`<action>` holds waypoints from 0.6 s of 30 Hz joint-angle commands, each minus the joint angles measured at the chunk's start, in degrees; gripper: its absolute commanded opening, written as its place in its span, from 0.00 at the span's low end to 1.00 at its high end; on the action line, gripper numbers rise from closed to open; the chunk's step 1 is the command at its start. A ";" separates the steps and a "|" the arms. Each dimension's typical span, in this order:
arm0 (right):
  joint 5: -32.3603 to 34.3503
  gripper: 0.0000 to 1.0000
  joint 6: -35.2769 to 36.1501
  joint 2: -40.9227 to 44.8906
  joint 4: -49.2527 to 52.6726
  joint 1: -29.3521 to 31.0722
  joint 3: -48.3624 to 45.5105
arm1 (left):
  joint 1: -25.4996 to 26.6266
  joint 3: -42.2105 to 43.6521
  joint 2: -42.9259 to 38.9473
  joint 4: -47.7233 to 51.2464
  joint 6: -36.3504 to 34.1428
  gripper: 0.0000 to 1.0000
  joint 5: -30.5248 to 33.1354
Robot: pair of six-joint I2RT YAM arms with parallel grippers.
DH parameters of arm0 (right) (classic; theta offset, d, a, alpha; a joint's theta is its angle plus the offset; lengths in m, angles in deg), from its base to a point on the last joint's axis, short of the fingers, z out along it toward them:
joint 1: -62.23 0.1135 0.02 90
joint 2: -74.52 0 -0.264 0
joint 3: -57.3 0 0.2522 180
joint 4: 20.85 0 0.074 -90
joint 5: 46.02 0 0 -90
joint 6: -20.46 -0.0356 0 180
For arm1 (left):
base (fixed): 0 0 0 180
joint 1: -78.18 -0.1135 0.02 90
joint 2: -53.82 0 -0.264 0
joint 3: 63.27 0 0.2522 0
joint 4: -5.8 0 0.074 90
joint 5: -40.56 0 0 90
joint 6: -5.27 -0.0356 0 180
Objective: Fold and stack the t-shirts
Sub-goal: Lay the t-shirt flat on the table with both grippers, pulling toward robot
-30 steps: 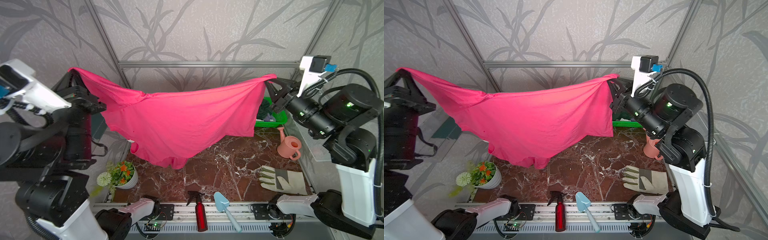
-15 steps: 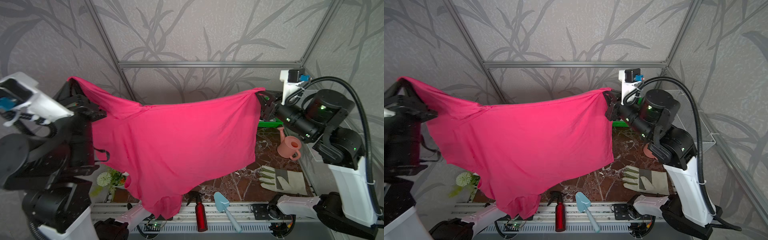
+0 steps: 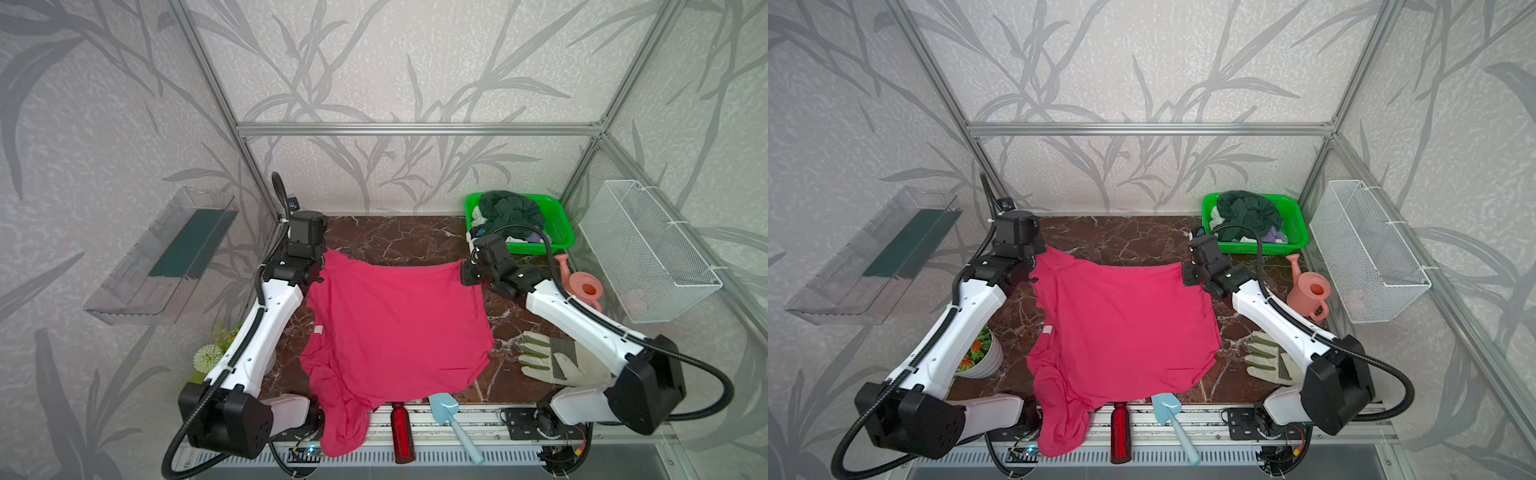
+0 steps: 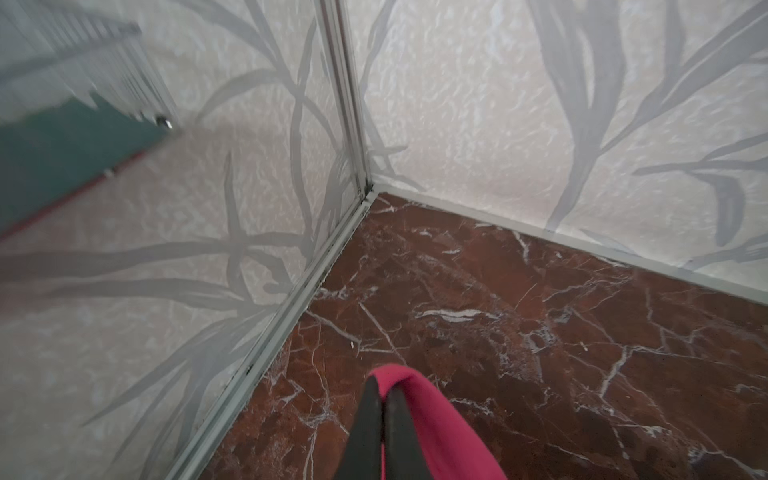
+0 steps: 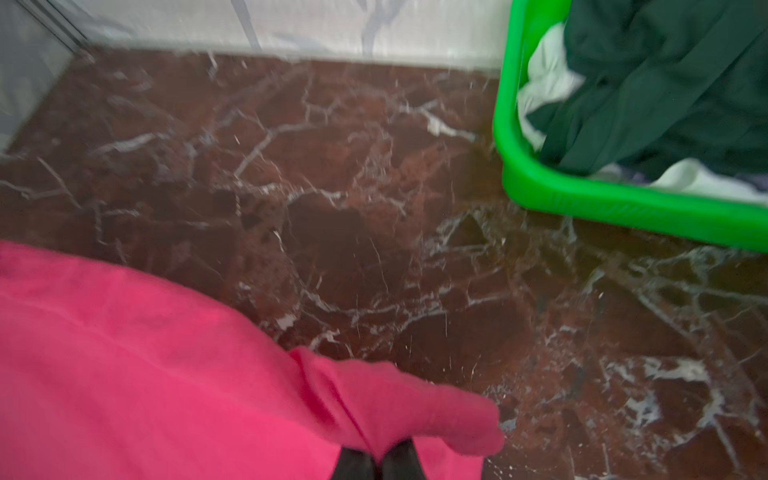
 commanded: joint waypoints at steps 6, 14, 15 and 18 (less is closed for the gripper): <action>0.41 0.00 -2.73 -12.74 -10.08 -2.84 6.31 | -2.46 -2.76 11.66 -5.62 10.74 0.00 1.99; 0.21 0.00 -3.88 -31.32 -7.95 -7.91 22.76 | -3.36 -19.55 34.35 -3.17 12.79 0.00 0.42; 0.43 0.00 -3.65 -33.20 -7.01 -8.44 25.48 | -3.49 -22.65 36.97 -2.07 12.76 0.00 0.15; 1.92 0.00 -3.07 -40.91 -1.84 -10.05 36.14 | -3.92 -34.07 45.93 2.82 13.16 0.00 -0.71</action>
